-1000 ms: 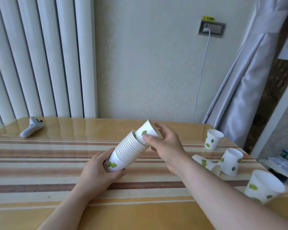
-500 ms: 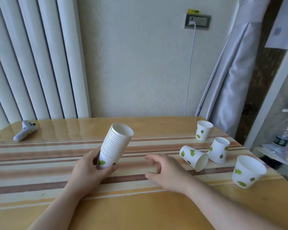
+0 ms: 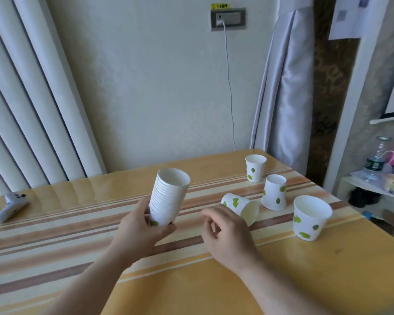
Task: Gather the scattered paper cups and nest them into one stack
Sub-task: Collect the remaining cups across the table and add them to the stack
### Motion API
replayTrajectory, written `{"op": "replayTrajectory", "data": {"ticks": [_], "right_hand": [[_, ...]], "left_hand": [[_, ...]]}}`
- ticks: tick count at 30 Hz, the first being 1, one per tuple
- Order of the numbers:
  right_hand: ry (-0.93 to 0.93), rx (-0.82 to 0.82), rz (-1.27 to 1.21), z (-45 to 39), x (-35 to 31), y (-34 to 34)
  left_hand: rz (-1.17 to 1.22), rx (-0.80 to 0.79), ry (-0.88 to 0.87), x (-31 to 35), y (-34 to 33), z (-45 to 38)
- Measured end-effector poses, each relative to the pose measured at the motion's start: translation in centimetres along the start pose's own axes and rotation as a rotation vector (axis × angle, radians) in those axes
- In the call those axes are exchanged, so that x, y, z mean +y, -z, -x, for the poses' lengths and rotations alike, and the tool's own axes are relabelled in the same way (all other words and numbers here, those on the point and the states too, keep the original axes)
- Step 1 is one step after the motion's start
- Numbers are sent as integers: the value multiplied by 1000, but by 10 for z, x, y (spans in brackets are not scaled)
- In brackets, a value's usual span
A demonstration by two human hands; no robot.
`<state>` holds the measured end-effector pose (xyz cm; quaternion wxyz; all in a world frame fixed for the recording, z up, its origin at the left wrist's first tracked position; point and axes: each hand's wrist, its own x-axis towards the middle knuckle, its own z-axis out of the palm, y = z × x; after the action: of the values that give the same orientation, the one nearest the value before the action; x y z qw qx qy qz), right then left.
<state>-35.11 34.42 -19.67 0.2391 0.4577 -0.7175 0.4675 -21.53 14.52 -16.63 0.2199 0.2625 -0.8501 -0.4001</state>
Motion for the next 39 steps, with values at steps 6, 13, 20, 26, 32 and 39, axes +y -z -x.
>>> {"op": "replayTrajectory", "data": {"ticks": [6,13,20,26,32,39], "right_hand": [[-306,76,409,-7,42,34],[-605,-81,34,-6,44,28],[-912,299,-985,-51,5,72],[-752,-86,-529,-48,1,78],[-679,-237,-313,-42,-3,80],[-528,-332,-198,-45,-3,112]], "left_hand": [[-37,201,-112,17,-68,-9],[41,302,-115,-3,-70,-11],[51,291,-138,-3,-71,-12],[-30,239,-219,7,-70,-5],[-89,194,-278,13,-68,0],[-106,154,-343,18,-66,3]]}}
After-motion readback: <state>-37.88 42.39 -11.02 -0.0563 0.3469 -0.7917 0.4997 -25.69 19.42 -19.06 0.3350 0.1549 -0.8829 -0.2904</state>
